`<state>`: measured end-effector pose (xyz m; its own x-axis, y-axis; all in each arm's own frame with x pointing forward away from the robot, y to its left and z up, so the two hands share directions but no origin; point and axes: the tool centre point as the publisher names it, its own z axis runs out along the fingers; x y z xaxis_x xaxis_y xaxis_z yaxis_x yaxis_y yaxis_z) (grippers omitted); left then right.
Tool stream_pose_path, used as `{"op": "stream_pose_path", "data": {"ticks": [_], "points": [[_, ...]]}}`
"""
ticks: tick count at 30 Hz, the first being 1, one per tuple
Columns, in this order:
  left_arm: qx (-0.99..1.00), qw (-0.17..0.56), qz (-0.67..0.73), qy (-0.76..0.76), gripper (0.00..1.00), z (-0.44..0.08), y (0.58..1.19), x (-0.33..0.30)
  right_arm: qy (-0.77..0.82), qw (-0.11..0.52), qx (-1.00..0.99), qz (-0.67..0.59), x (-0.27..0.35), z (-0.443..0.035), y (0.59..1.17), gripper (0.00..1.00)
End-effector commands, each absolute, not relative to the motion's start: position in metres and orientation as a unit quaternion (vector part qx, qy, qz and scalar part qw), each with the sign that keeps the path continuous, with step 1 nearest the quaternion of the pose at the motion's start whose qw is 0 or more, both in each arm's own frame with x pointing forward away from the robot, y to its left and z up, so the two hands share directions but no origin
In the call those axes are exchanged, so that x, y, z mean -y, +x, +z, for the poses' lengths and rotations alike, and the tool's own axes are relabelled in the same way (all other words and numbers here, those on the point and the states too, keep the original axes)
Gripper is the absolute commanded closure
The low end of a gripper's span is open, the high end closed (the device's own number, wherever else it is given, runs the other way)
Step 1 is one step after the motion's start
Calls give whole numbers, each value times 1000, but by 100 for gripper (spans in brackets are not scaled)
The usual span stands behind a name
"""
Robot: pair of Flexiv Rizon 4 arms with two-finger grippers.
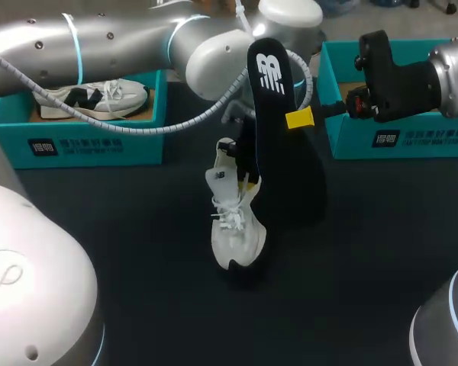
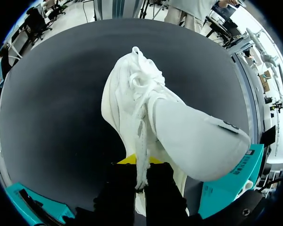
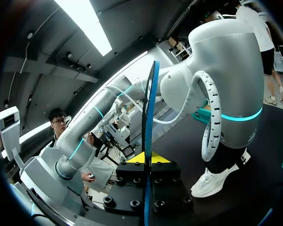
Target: Take the shoe out of the shoebox, open the shoe tongue, remove and reinsert the insole, then place the shoe into the shoebox
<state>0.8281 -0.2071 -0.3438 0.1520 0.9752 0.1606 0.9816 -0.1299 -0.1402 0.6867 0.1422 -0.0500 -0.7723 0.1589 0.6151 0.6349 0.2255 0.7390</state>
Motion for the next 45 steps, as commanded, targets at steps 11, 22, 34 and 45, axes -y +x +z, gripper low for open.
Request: {"op": "stream_pose_path", "data": {"ticks": [11,22,34,45], "points": [[638,119,10,-761,63,-361,832,223,-264,211,754,-563,-143,-51,687,100],[627,64,100,-770,0,-323,840,217,-264,211,754,-563,-143,-51,687,100],[616,-55,167,-768,0,-258,859,200,-264,211,754,-563,-143,-51,687,100],[533,-165,222,-800,0,-205,860,185,-264,211,754,-563,-143,-51,687,100]]}}
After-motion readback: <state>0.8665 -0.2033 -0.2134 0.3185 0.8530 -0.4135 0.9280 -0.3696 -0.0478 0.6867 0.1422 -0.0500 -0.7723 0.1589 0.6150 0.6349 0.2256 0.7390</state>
